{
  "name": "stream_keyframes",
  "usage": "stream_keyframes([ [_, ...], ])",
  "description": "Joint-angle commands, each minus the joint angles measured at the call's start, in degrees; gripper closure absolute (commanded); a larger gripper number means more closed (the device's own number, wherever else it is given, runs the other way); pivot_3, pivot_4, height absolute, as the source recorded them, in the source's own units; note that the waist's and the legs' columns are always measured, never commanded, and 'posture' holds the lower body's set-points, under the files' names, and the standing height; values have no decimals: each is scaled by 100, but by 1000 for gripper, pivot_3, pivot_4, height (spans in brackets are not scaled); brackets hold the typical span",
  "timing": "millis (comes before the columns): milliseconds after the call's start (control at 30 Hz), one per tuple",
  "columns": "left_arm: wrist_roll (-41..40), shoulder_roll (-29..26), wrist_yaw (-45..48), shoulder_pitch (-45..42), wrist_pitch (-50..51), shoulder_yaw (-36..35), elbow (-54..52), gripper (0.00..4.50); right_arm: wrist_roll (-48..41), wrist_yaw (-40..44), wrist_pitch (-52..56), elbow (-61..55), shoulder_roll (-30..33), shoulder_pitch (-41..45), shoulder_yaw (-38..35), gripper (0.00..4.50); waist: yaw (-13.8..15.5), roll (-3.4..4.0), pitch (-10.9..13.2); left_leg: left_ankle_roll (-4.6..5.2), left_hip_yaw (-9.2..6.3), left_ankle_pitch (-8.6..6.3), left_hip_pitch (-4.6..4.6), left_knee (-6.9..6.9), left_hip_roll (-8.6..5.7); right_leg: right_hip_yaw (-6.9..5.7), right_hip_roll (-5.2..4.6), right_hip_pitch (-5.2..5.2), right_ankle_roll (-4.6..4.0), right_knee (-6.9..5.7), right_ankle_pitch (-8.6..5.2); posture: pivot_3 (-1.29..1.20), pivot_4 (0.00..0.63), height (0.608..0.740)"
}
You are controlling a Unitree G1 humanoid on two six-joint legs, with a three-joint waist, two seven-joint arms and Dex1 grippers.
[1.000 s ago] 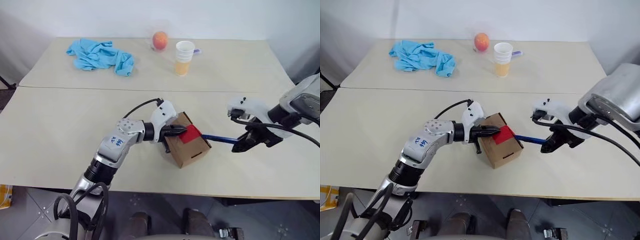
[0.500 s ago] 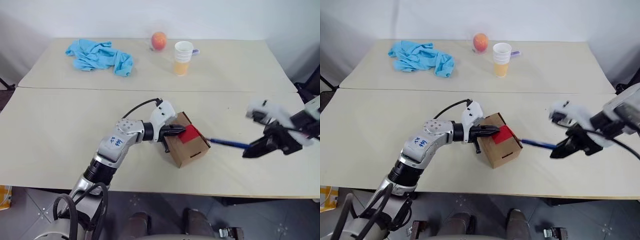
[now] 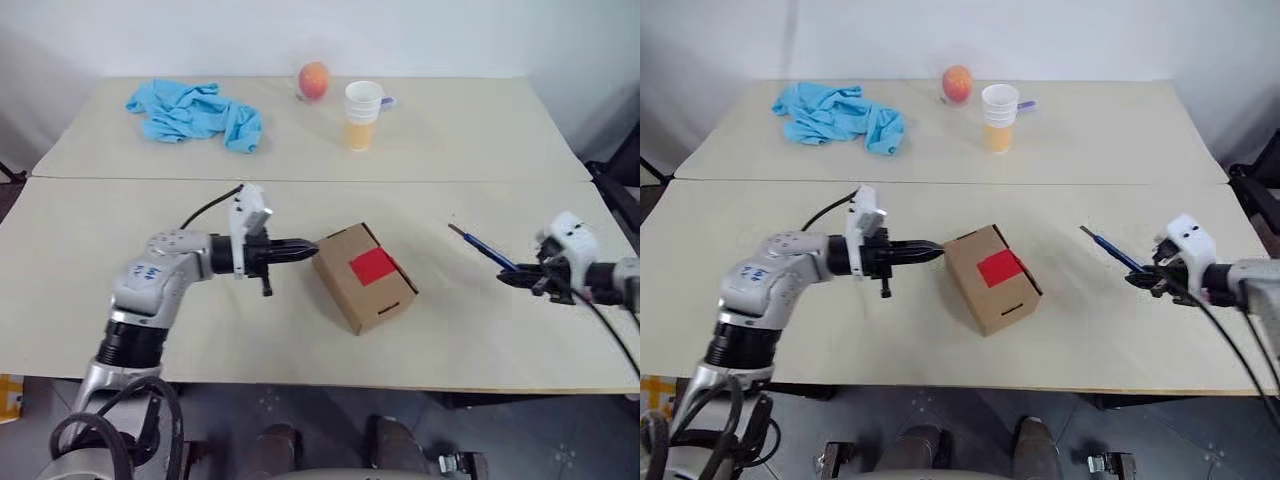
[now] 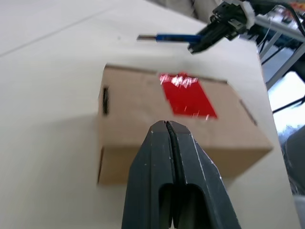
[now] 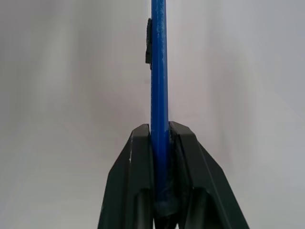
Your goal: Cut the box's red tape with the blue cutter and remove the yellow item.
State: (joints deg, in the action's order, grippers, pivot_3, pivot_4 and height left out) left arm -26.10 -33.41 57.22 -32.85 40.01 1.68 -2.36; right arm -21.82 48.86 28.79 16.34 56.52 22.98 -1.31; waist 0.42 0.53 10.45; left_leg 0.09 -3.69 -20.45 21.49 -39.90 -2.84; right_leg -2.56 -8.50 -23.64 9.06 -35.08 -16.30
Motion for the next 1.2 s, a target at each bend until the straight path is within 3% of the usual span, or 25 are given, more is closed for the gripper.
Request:
stream_keyframes([
  [33,-107,-226,13,437,76,-94,-505,4500,289,-362,-548,92,-251,-26,-323,3983,-53,0,0,-1,-1,0,-1,0,3,0,2,1,0,0,0,0,150,740],
  [233,-46,-187,-524,1205,68,-174,-1108,4500,106,-82,-852,-471,-328,-464,-829,2111,-23,0,0,-1,-9,0,-3,-4,5,-1,2,11,0,3,0,0,150,740],
  [400,102,156,-1076,1440,-118,-54,-1282,4500,-564,512,-770,-1515,-398,-683,-1217,2111,-8,1,0,0,-9,1,-4,-5,2,1,0,14,0,3,0,0,150,740],
  [500,266,356,-1337,1446,-215,131,-1290,4500,-335,345,-885,-2031,-664,-680,-886,2754,-14,-1,0,-1,-10,1,-9,-5,6,0,4,18,0,3,0,0,150,740],
  [667,544,759,-1828,1330,-259,399,-1202,4500,762,-531,-1005,-2315,-1295,-469,11,4459,-16,-1,0,-1,-7,0,-14,-4,3,5,3,17,0,-1,0,0,150,740],
  [833,677,986,-2089,1154,-111,581,-1085,4500,1207,-824,-858,-2526,-1840,-481,614,4459,9,-1,0,-1,-7,1,-14,-5,-3,11,2,14,0,-5,0,0,150,740],
  [1067,669,992,-2145,949,54,555,-1010,4500,618,-410,935,-3686,-1882,-507,1147,4459,34,-1,0,-1,-8,1,-14,-4,-3,11,2,15,0,-2,0,0,150,740],
  [1200,599,831,-2043,988,194,496,-1120,4500,509,-735,2050,-3990,-2104,-320,1293,4459,27,-1,-1,-1,-9,1,-15,-4,-3,11,3,14,-1,-4,0,0,150,740],
])
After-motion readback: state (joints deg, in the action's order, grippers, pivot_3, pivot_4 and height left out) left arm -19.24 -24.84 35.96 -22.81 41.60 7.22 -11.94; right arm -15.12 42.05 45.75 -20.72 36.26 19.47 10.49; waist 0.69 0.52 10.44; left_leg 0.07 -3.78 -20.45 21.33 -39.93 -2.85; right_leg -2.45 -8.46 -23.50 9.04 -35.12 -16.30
